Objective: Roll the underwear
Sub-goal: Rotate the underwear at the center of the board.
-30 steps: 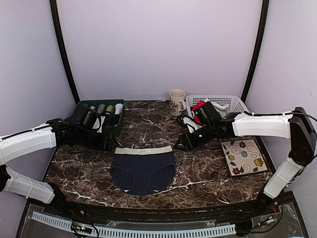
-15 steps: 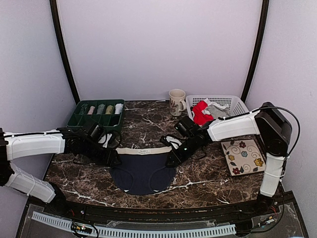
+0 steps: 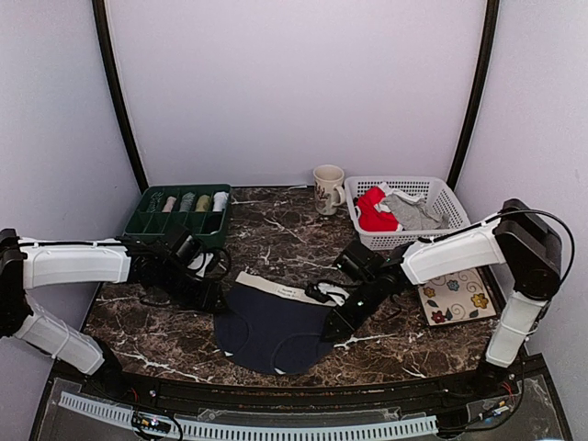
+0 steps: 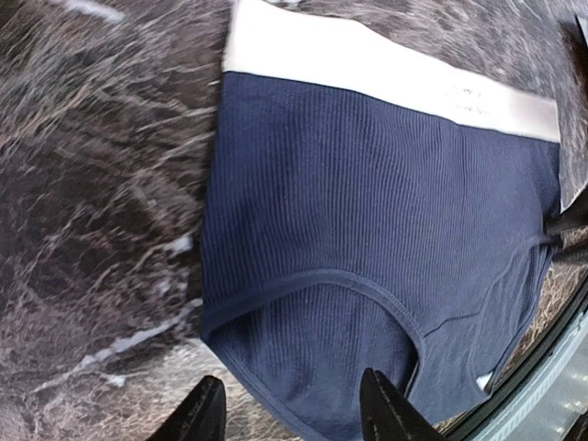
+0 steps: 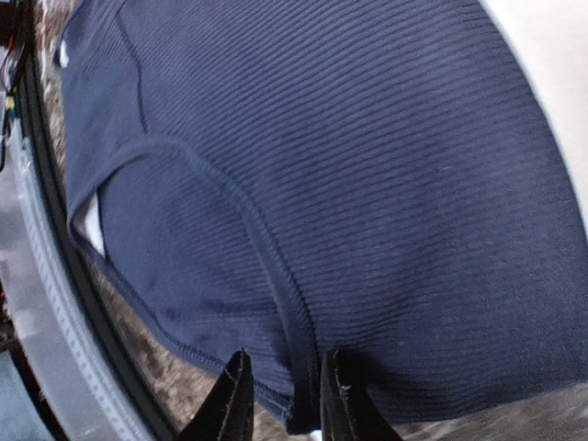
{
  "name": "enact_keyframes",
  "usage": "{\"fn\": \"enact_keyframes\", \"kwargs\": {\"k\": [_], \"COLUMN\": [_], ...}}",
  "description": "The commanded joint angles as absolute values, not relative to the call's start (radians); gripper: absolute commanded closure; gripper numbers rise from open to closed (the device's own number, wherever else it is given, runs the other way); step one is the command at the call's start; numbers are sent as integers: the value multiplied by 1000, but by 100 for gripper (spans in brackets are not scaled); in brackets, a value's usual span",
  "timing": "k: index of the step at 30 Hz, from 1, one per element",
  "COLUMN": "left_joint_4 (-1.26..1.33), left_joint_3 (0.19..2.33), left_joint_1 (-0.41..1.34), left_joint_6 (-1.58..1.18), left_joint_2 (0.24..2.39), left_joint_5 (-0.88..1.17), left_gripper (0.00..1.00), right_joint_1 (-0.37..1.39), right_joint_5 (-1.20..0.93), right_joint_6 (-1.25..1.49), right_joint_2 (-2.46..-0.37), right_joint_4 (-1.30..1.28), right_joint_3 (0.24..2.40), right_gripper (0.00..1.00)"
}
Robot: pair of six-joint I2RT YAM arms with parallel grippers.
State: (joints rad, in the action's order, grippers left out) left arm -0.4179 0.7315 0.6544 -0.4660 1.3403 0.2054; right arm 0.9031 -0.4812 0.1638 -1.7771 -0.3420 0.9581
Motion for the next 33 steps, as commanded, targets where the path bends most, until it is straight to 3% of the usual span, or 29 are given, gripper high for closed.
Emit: {"fn": "enact_keyframes", "kwargs": {"k": [1,6,9,11,23,29,33], "left_joint_4": [-467,-490,-500,-508,-538,-560,-598], "left_joint_3": [797,795,799,836,1056,1380,1544], "left_joint_1": [709,741,751,750,706,668,646], "left_joint_6": [-419,-423,-418,-409,-279,-162,-148], "left_joint_2": [1344,1368,1414,1486,1788,1992,2005], "left_joint_5": [169,190,179,156,-1,-1,22], "left_gripper": [48,52,55,64,79,78,69], "right_joint_1": [952,882,851,825,807,808,809], "right_joint_5": [-598,-520,-493,-465,-421,-436,-460], "right_joint_6": [249,294,296,276,280,283,266], "right_joint_2": [-1665,-1547,-1537,-1538,-1431,-1404,-1479], "right_joint_4": [-375,-395,-399,-429,-476,-449,-412], "right_joint_3": [876,890,924,964,915,887,923], "right_gripper": [71,60,59,60,61,61,62]}}
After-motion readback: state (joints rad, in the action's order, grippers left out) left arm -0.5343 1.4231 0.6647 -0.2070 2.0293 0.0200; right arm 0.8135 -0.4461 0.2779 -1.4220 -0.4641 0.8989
